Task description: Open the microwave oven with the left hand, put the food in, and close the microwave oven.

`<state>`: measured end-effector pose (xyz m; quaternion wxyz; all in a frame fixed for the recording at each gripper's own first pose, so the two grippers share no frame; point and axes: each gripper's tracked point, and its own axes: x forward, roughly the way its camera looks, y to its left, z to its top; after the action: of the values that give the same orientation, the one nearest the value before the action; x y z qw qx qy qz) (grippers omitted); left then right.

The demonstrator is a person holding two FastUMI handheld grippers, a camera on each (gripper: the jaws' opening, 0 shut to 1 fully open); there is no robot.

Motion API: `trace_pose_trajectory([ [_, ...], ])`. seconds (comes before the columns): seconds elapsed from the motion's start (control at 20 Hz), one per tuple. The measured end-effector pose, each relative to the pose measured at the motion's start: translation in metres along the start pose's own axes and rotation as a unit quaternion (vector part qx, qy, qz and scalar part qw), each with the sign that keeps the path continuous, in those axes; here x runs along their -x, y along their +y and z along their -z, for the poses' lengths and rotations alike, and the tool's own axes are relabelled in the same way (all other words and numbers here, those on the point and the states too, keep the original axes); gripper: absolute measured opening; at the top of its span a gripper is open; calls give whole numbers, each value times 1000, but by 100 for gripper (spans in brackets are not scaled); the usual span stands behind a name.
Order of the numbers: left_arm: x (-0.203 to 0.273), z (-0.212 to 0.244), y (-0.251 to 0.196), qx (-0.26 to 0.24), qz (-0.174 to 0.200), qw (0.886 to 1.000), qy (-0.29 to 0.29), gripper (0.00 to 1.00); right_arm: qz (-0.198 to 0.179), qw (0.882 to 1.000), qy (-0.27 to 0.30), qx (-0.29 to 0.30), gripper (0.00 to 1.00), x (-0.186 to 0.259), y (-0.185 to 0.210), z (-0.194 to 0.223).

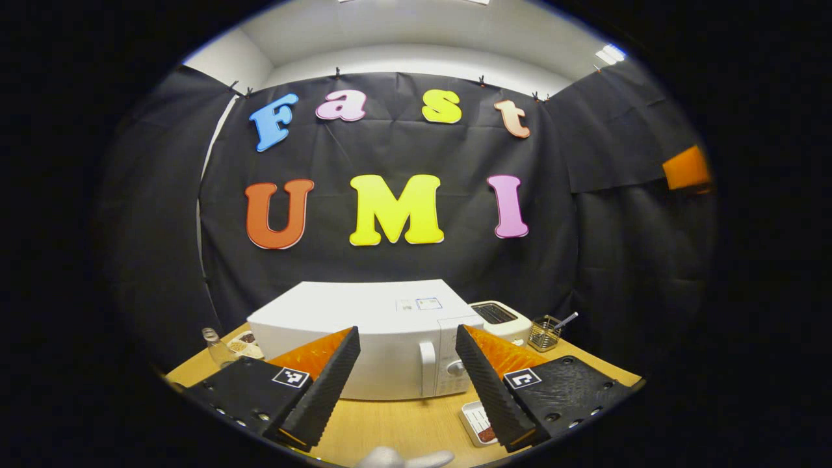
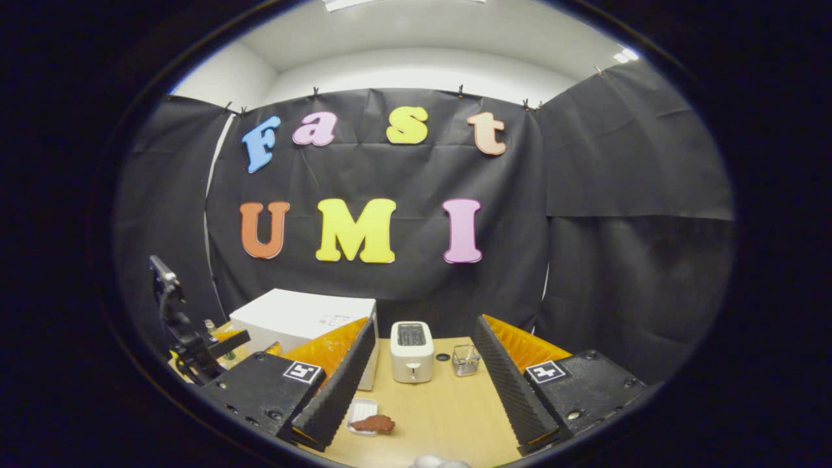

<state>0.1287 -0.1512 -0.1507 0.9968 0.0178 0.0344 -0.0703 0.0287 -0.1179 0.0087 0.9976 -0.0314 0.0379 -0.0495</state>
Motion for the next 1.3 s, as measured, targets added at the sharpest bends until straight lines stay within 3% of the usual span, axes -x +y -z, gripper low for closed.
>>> trace_pose_trajectory([
  [0.2,-52,52,-19,7,-2,999,31,96,28,999,19,23,99,-8,-27,10],
  [0.25,-64,60,-20,3,-5,999,36,88,33,999,27,27,99,-10,-31,16],
  [0.3,-78,70,-17,1,-13,999,40,88,34,998,34,31,99,-12,-35,20],
  [0.35,-87,79,-15,2,-19,999,45,94,37,998,38,34,99,-14,-39,25],
  [0.4,-97,88,-14,5,-23,998,51,94,42,998,40,33,92,-16,-46,24],
  [0.45,-106,95,-11,6,-29,998,56,92,48,997,43,31,100,-19,-51,28],
  [0.6,-120,107,-14,5,-31,997,66,88,58,996,57,28,96,-24,-63,38],
  [0.75,-122,112,-20,3,-27,998,65,88,60,996,62,32,100,-27,-68,43],
  [0.8,-123,113,-20,1,-29,997,67,75,59,996,63,32,100,-28,-69,44],
  [0.85,-122,116,-21,-1,-28,997,69,76,57,996,64,31,100,-28,-70,45],
  [0.9,-123,116,-17,-4,-40,997,69,63,56,996,63,30,100,-29,-70,44],
  [0.95,-123,117,-7,-3,-56,996,71,38,55,996,63,30,100,-30,-70,45],
  [1.0,-125,118,-8,8,-57,996,67,23,55,996,63,29,96,-29,-70,45],
  [1.05,-123,116,-10,16,-53,997,61,29,53,996,63,27,100,-29,-70,45],
  [1.2,-123,119,-12,10,-40,997,63,22,52,996,68,24,96,-28,-71,49],
  [1.3,-123,121,-10,5,-40,997,69,17,48,996,72,23,100,-28,-68,52],
])
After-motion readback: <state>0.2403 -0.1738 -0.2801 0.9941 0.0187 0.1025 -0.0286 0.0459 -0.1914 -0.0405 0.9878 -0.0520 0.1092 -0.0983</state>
